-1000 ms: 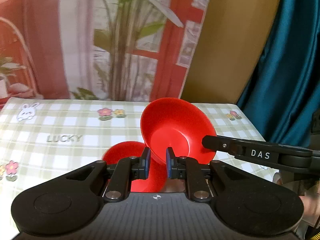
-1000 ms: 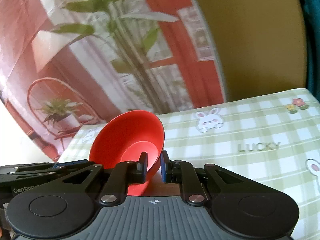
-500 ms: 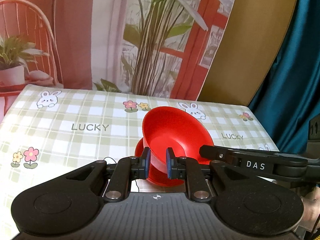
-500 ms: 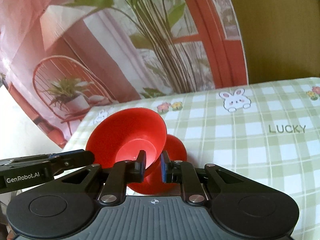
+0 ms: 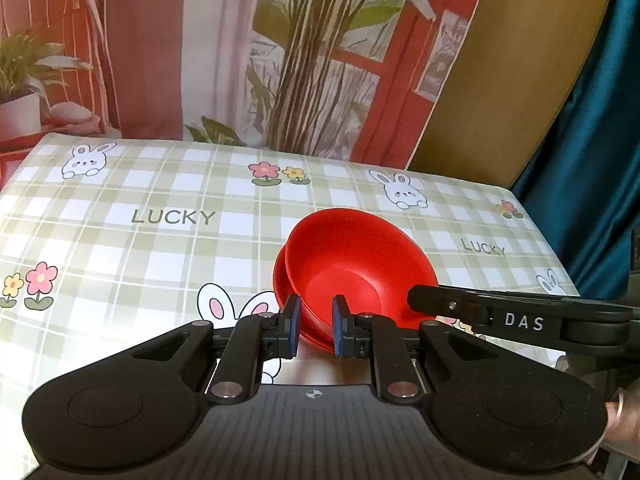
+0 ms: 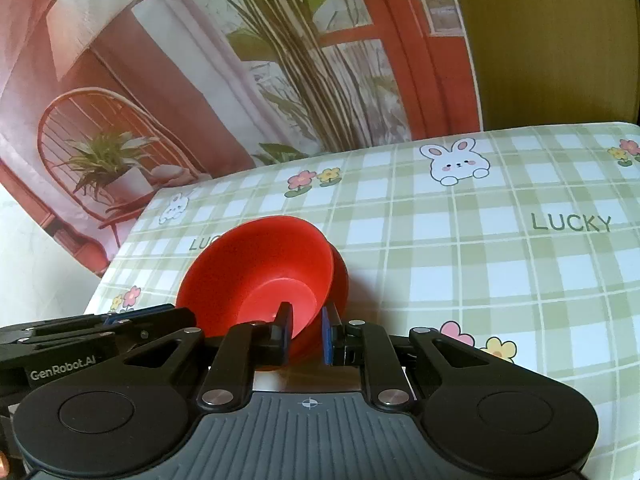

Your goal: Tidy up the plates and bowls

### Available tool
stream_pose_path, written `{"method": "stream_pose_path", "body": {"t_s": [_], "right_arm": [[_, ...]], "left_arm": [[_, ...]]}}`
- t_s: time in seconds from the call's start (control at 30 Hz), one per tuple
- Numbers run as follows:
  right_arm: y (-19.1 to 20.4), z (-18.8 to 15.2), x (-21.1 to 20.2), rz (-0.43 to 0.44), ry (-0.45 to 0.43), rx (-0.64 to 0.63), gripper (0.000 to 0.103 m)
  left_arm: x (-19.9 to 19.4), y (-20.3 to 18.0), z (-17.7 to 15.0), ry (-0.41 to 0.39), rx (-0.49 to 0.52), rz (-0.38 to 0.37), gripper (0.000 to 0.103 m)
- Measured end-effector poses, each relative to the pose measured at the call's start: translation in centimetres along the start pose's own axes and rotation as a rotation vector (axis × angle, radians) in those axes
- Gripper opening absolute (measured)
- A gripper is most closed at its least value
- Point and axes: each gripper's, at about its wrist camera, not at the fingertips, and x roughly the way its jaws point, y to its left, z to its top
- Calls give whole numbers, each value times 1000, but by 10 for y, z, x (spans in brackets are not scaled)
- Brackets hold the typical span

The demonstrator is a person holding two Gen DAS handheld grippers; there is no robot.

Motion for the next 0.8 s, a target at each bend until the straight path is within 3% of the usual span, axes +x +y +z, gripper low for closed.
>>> {"method": "stream_pose_path", "body": {"t_s": [0.7, 0.8], "right_arm": [[1, -3, 6, -2, 40, -8, 19], [0, -2, 4, -6, 34, -6, 19]], "left_arm": [[14, 2, -3, 42, -38, 9, 18], [13, 4, -3, 42, -53, 12, 22]]}}
